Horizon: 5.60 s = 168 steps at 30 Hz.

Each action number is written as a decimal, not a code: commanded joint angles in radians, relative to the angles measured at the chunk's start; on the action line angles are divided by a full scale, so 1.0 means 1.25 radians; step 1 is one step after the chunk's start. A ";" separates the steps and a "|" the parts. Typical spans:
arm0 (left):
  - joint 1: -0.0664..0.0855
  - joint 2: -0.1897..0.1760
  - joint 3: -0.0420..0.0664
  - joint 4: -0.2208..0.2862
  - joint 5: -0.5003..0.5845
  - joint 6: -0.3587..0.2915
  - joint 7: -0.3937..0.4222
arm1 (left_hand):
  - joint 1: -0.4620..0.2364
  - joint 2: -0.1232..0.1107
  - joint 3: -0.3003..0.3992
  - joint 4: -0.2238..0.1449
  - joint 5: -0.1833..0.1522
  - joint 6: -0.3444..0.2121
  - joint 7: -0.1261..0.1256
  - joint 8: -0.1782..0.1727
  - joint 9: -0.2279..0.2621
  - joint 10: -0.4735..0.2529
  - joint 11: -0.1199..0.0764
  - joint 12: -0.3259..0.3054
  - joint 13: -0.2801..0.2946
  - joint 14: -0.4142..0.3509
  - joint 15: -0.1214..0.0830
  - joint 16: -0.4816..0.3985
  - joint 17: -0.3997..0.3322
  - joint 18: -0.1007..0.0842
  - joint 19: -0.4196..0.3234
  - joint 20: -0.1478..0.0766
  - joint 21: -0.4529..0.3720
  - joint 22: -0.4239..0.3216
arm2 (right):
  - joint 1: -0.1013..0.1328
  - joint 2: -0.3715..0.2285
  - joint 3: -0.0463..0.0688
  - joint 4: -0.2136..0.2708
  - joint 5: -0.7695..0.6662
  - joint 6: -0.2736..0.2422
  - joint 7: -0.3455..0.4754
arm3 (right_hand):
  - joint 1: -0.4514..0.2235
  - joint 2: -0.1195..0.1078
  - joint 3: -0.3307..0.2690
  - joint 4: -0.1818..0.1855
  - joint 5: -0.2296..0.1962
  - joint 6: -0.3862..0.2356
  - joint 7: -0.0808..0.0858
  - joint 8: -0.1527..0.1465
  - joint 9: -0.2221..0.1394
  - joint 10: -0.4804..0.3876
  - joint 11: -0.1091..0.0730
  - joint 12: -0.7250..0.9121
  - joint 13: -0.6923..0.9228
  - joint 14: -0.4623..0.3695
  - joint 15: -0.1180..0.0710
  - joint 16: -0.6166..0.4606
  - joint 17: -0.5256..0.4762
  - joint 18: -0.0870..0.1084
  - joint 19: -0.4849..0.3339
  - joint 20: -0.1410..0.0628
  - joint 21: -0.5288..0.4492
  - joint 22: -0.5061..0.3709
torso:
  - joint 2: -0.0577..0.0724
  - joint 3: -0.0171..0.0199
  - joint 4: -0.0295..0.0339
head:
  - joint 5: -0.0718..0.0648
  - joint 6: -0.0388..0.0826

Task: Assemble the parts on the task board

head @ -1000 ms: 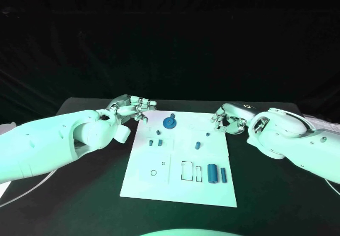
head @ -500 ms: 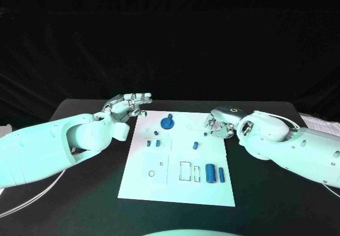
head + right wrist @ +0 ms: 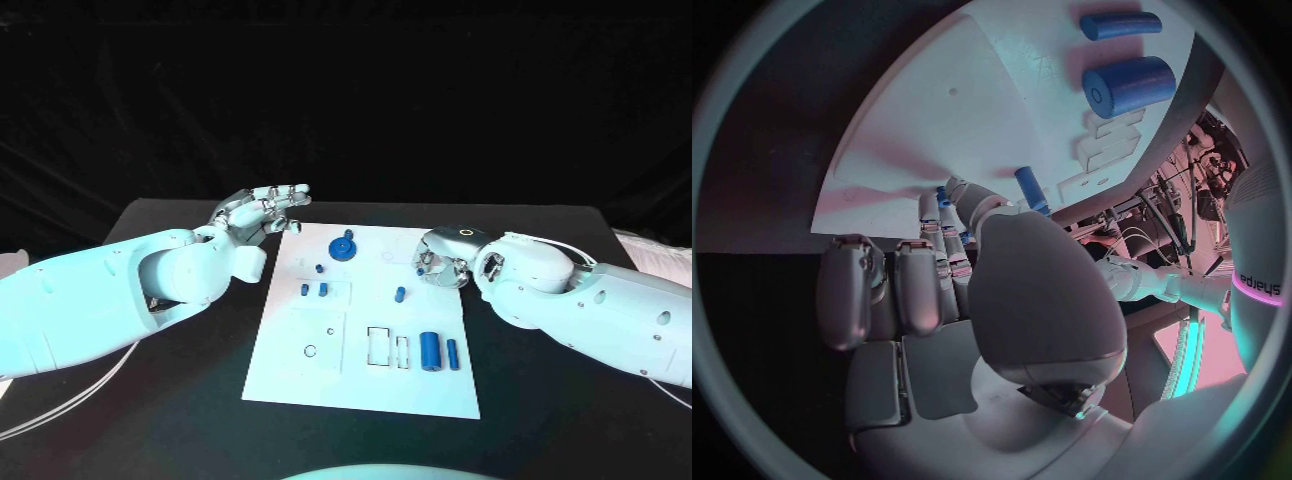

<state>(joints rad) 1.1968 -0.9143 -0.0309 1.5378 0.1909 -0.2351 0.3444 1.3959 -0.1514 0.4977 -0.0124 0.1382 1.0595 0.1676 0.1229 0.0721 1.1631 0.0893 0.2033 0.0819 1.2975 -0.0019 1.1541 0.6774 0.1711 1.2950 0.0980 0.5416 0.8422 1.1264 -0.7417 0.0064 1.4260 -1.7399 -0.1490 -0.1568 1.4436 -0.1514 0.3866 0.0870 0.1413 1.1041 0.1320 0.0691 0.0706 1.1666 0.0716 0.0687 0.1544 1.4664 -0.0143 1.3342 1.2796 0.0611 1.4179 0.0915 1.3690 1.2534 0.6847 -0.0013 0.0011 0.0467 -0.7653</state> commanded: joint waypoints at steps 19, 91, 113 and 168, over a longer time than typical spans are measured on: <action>0.000 0.002 0.000 0.003 0.000 0.007 0.008 | 0.000 0.006 -0.003 -0.004 0.000 0.003 -0.001 0.005 -0.001 0.002 -0.001 0.007 0.001 -0.010 0.002 -0.007 -0.009 0.009 -0.008 -0.001 -0.004 -0.002 | -0.005 0.022 -0.001 -0.019 -0.034 0.066 -0.003 | 0.004 0.035 0.052 -0.022 -0.057 0.063 -0.014 0.018 0.013 0.053 -0.014 0.014 -0.024 0.043 -0.006 0.001 0.004 0.007 0.006 -0.007 0.001 0.008 | 0.000 -0.0003 -0.0009 | 0.000 -0.003; -0.003 -0.004 0.000 0.000 -0.007 0.011 0.014 | 0.001 0.006 -0.004 -0.012 0.004 -0.002 0.002 0.003 -0.003 -0.007 0.001 0.013 0.001 -0.017 0.002 -0.011 -0.019 0.009 -0.012 -0.002 -0.008 -0.004 | -0.009 -0.018 0.034 0.223 -0.104 -0.094 -0.038 | -0.017 0.040 0.085 -0.061 -0.068 0.090 -0.015 0.012 0.029 0.097 -0.019 -0.002 -0.048 0.046 -0.014 -0.001 -0.006 0.001 0.024 -0.016 0.021 0.037 | -0.002 -0.0023 0.0000 | 0.036 -0.004; -0.003 0.020 0.000 0.004 -0.015 0.012 0.013 | 0.002 0.006 -0.003 -0.014 0.005 -0.002 0.002 0.004 -0.003 -0.007 0.001 0.015 0.001 -0.017 0.003 -0.011 -0.020 0.008 -0.012 -0.002 -0.008 -0.004 | -0.089 0.107 0.012 0.155 -0.084 -0.068 0.013 | -0.017 0.041 0.091 -0.065 -0.068 0.088 -0.013 0.009 0.030 0.095 -0.018 -0.004 -0.051 0.046 -0.013 -0.001 -0.008 0.001 0.023 -0.016 0.021 0.036 | 0.000 -0.0041 0.0062 | 0.085 -0.031; -0.003 0.028 0.000 -0.003 -0.016 0.023 0.001 | 0.002 0.007 -0.004 -0.016 0.005 -0.001 0.001 0.005 -0.003 -0.007 0.001 0.018 0.001 -0.019 0.002 -0.012 -0.024 0.009 -0.013 -0.002 -0.008 -0.004 | -0.110 0.161 -0.006 0.104 -0.076 0.018 0.002 | -0.016 0.042 0.099 -0.073 -0.066 0.084 -0.010 0.005 0.030 0.092 -0.015 -0.005 -0.054 0.045 -0.012 -0.001 -0.011 0.002 0.021 -0.015 0.018 0.032 | 0.000 -0.0042 0.0059 | 0.091 -0.041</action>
<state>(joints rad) 1.1927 -0.8808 -0.0312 1.5322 0.1744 -0.2283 0.3441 1.3959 -0.1514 0.4952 -0.0263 0.1382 1.0592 0.1674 0.1228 0.0696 1.1610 0.0911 0.2238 0.0819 1.2810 -0.0004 1.1453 0.6482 0.1708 1.2843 0.0943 0.5380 0.8376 0.9935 -0.5425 0.0033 1.5619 -1.8227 -0.1805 -0.1327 1.4255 -0.1066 0.5023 -0.0045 0.0536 1.2107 0.1140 0.0729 0.1067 1.2724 0.0627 0.0567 0.0869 1.4666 -0.0287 1.3305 1.2667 0.0611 1.4377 0.0716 1.3902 1.2938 0.6843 -0.0064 0.0081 0.1602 -0.8166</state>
